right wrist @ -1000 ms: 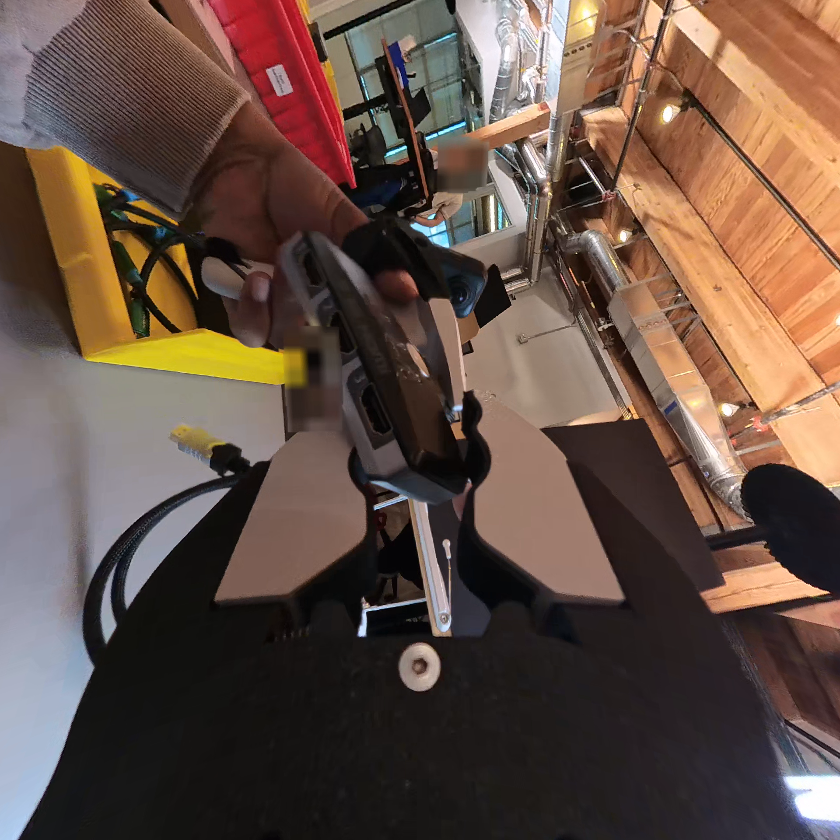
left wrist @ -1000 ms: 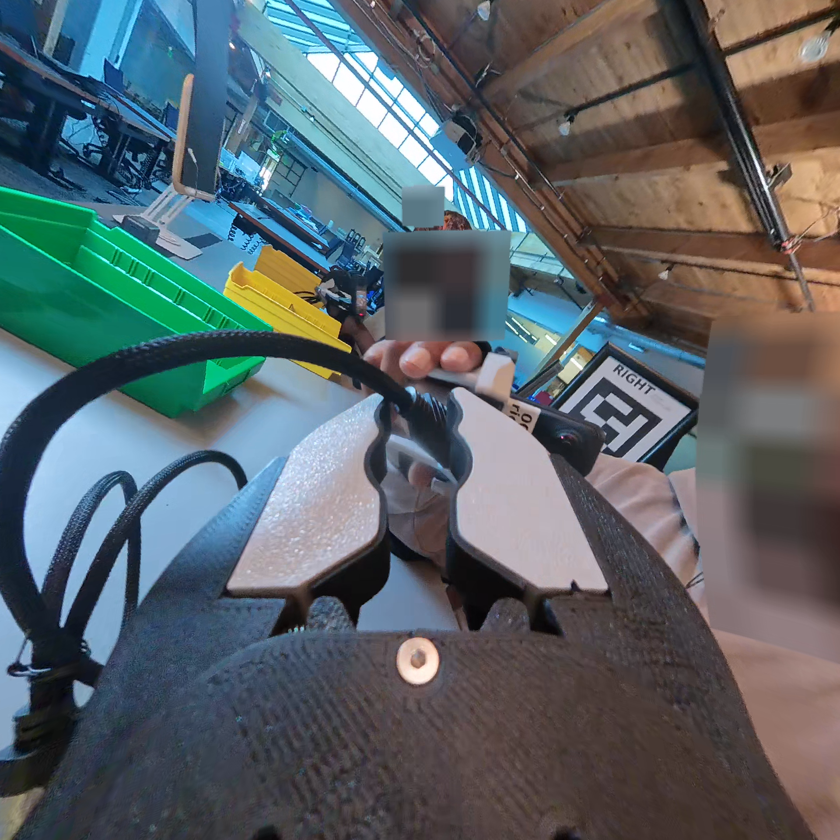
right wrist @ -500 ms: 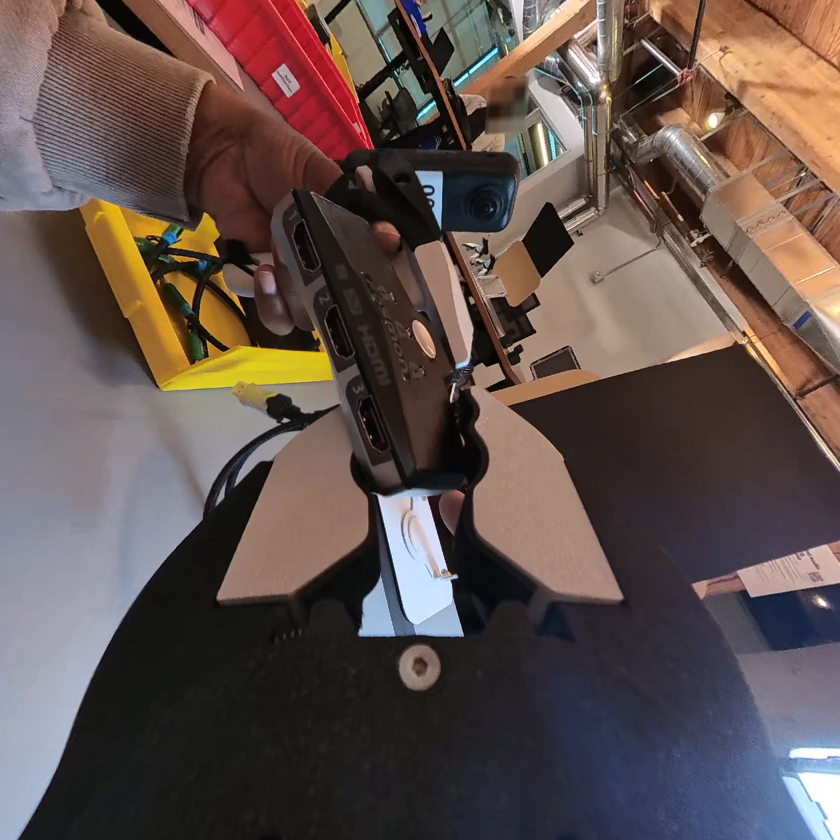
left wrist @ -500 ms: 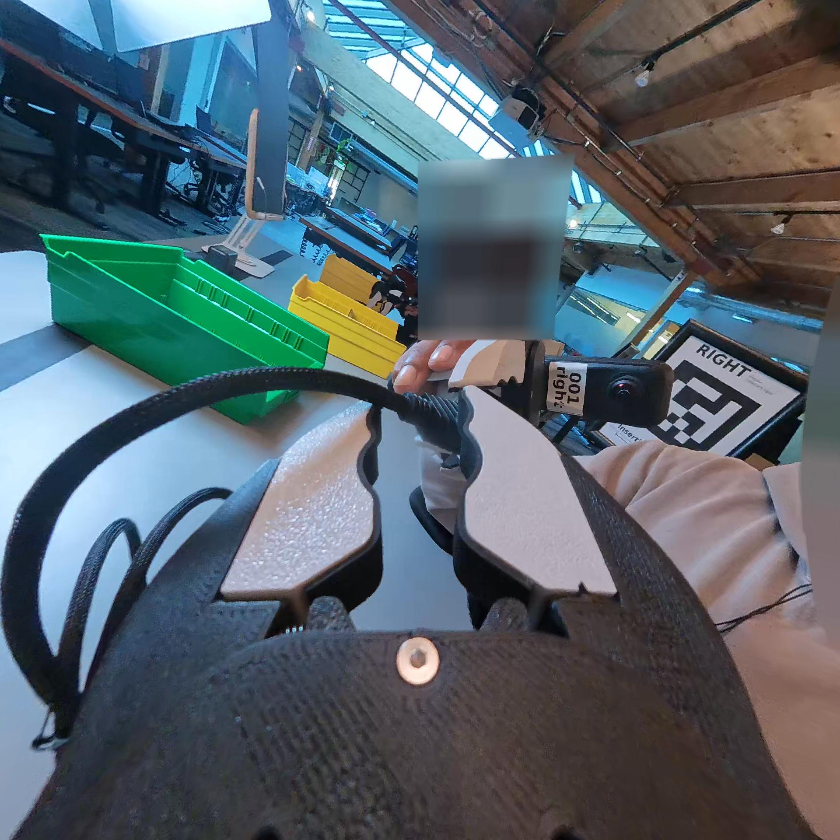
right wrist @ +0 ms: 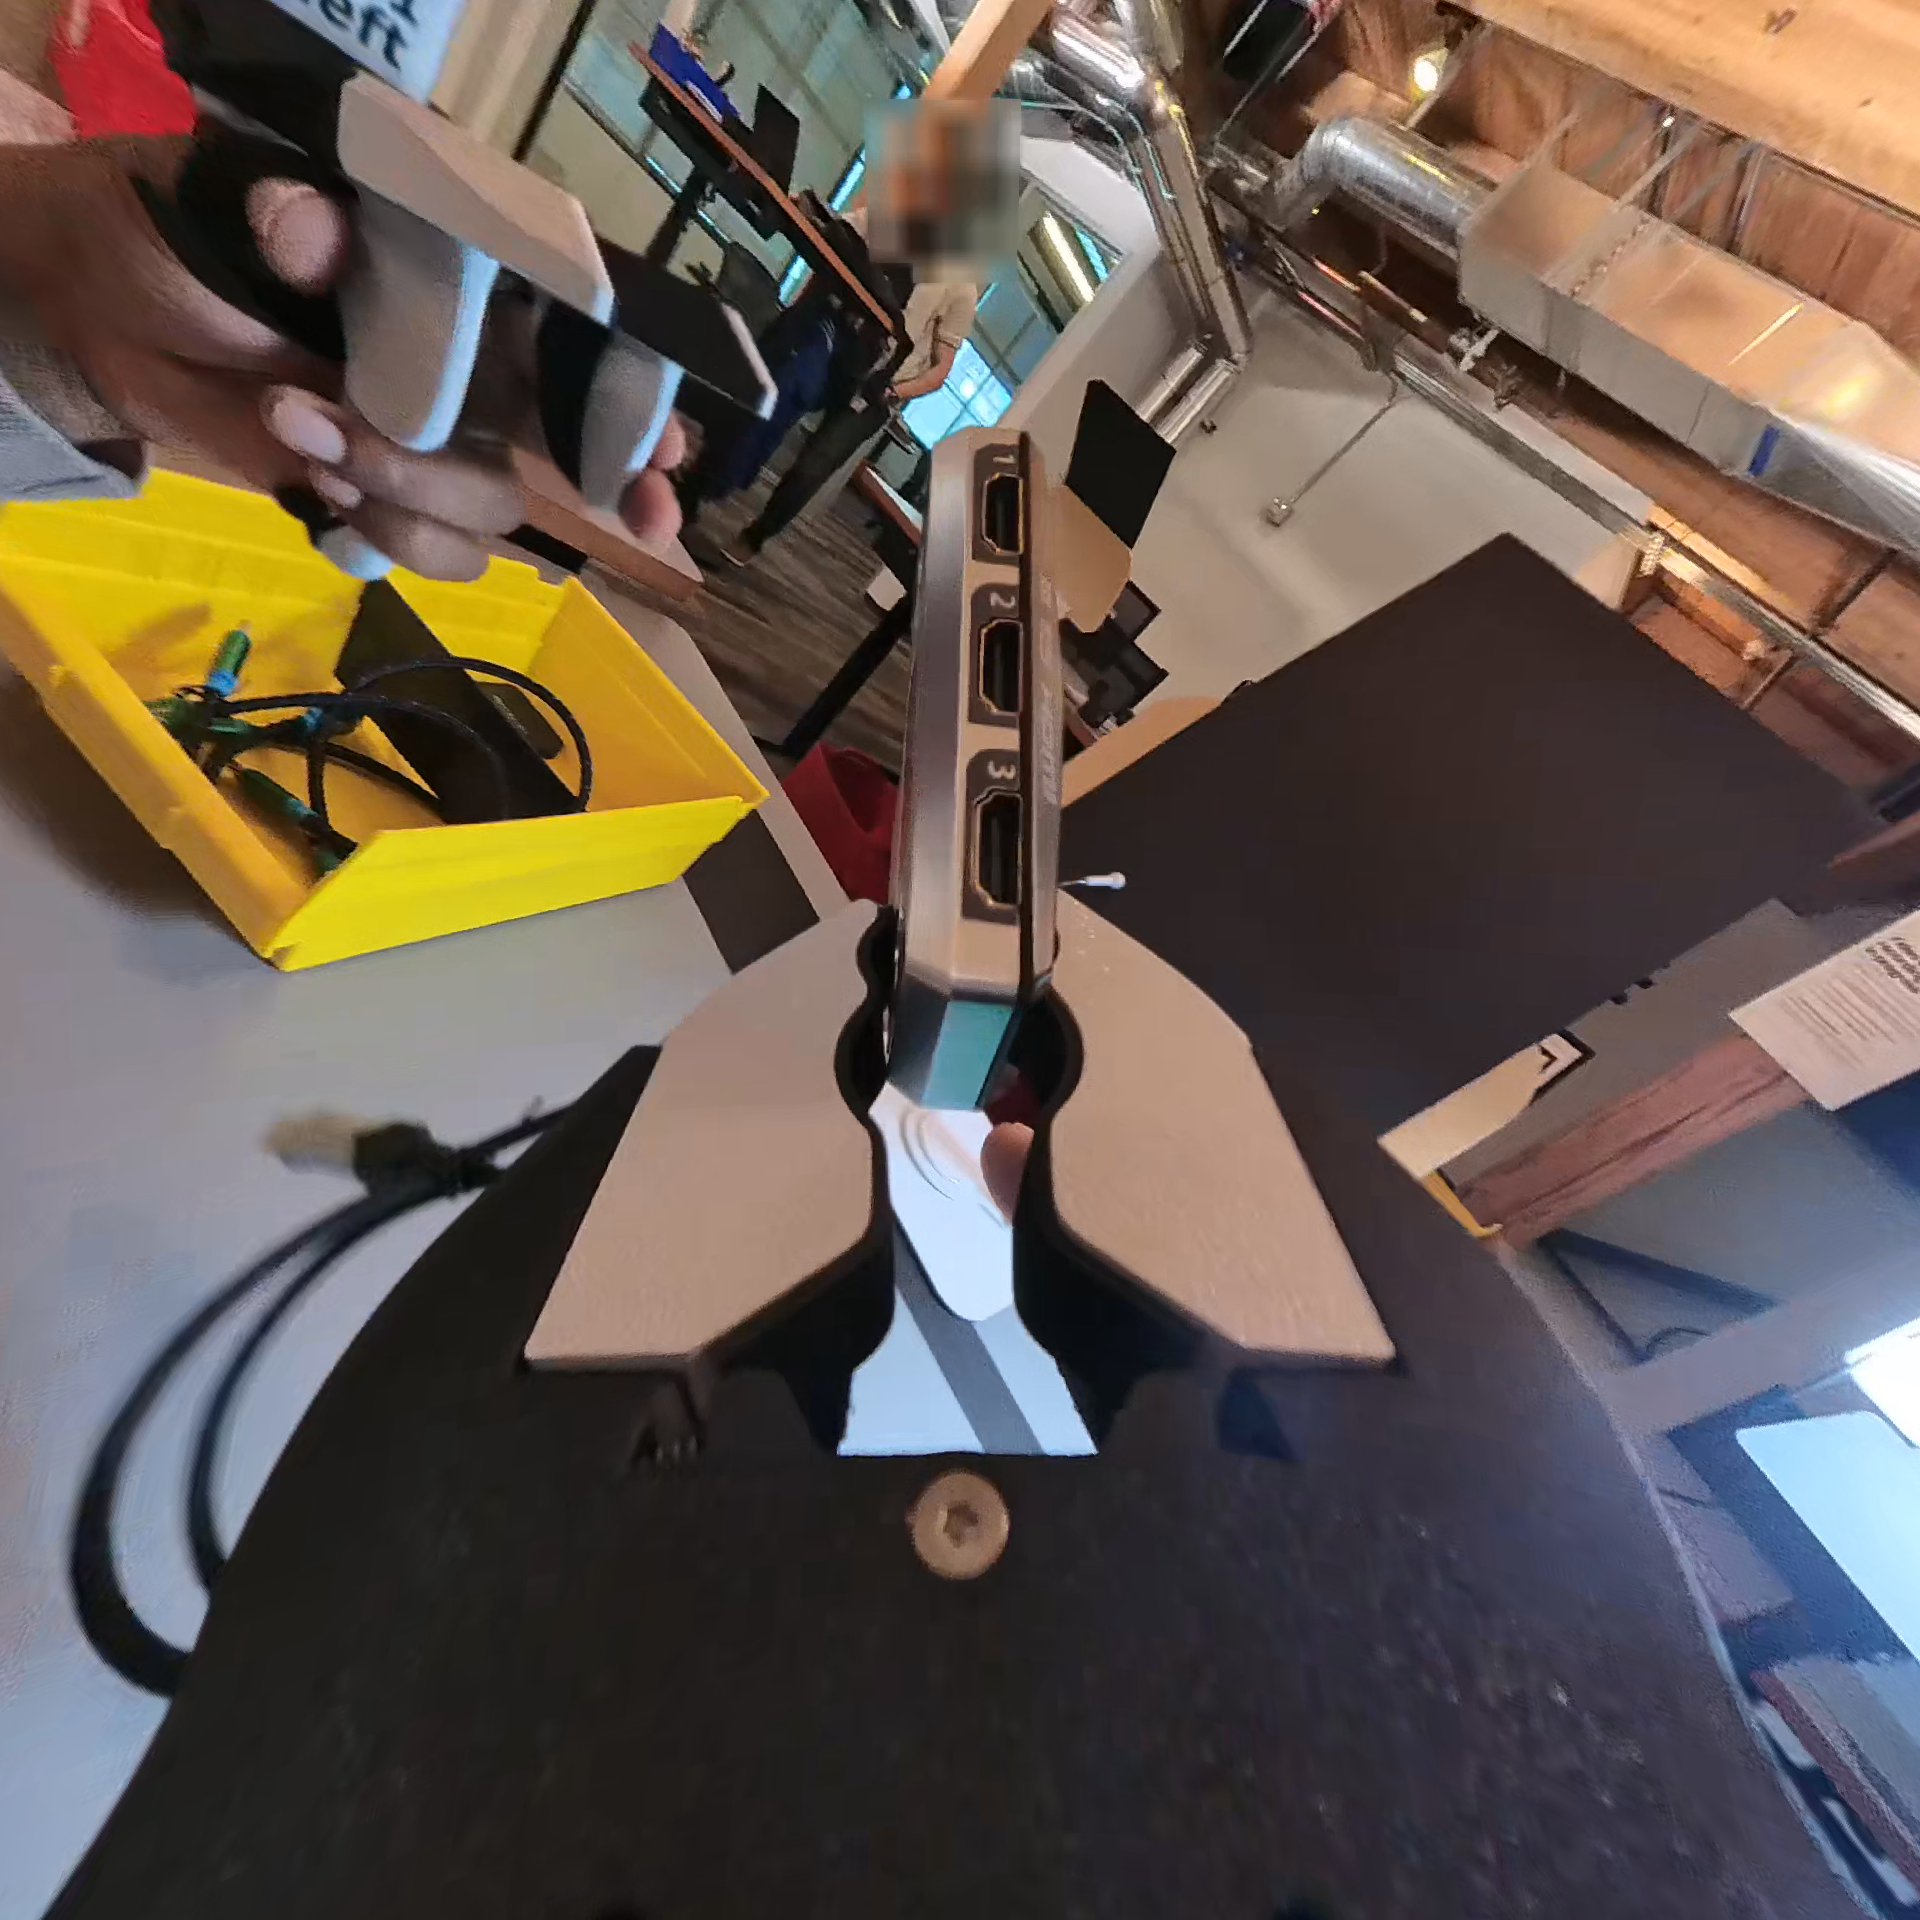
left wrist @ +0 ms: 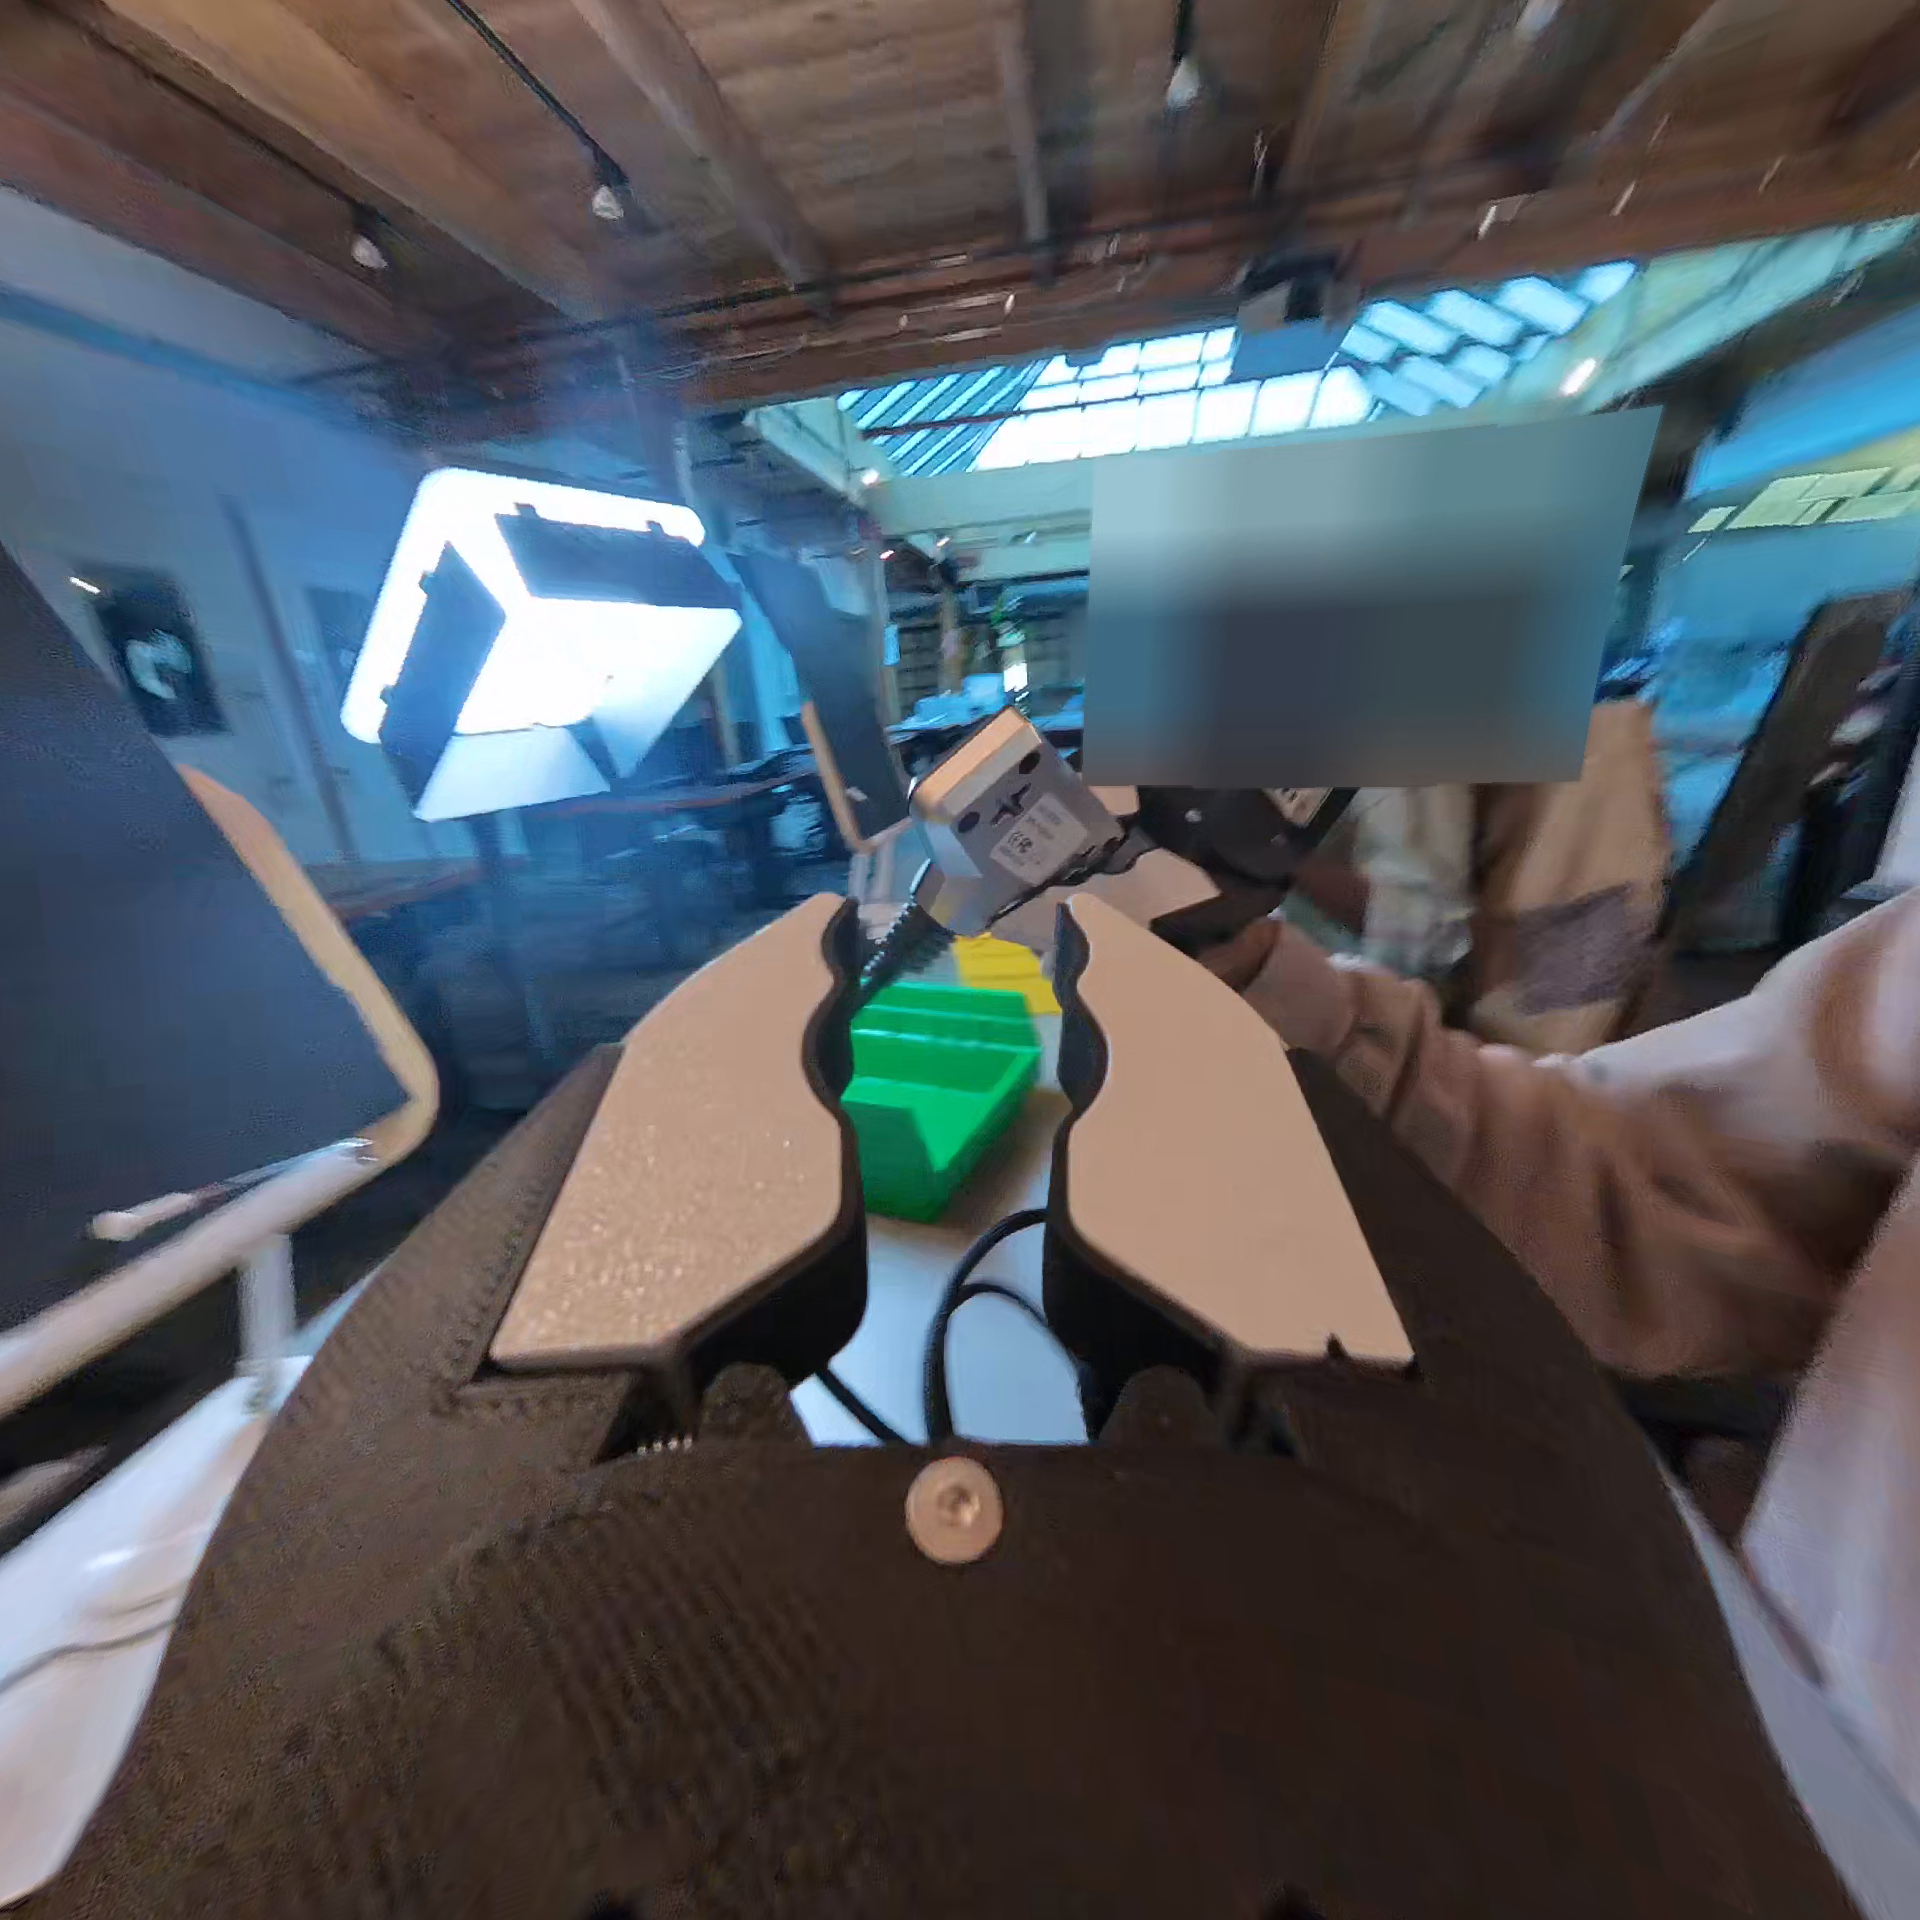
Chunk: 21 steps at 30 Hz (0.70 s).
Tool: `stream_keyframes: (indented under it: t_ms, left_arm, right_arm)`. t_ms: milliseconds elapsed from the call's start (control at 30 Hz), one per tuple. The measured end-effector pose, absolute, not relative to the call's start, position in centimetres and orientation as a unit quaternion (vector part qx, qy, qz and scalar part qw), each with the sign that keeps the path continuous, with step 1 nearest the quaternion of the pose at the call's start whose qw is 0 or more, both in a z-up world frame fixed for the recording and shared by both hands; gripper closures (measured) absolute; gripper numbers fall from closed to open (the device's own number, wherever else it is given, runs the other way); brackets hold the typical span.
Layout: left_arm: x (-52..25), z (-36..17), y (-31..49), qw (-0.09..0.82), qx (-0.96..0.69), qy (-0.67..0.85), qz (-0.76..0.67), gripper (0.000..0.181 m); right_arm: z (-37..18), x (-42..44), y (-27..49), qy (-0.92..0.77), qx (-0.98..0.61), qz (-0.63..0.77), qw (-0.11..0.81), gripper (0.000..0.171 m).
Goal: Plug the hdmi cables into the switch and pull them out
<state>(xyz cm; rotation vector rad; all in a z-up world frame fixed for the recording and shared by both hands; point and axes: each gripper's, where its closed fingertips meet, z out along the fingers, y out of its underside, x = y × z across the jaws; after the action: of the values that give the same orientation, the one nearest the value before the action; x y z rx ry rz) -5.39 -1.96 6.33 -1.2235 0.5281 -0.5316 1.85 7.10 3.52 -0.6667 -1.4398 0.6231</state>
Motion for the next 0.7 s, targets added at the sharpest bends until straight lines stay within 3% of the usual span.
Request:
stream_keyframes:
  t_ms: [167, 300, 400, 700]
  left_arm:
    - [-2.8, 4.9, -1.4, 0.725, -0.607, 0.323, -0.048, 0.139]
    - [-1.3, 2.2, -0.9, 0.669, -0.635, 0.386, 0.008, 0.133]
    - [-0.1, 0.3, -1.1, 0.640, -0.634, 0.435, -0.001, 0.149]
    - [1.9, 4.6, -3.6, 0.728, -0.508, 0.388, -0.248, 0.159]
  right_arm:
    - [1.4, 0.7, 4.2, -0.696, -0.279, 0.261, 0.608, 0.149]
    - [-0.3, 0.3, 1.2, -0.741, -0.245, 0.281, 0.559, 0.149]
    - [-0.6, 0.6, -0.5, -0.755, -0.226, 0.309, 0.533, 0.149]
    - [5.0, 3.0, -2.4, -0.634, -0.164, 0.535, 0.534, 0.148]
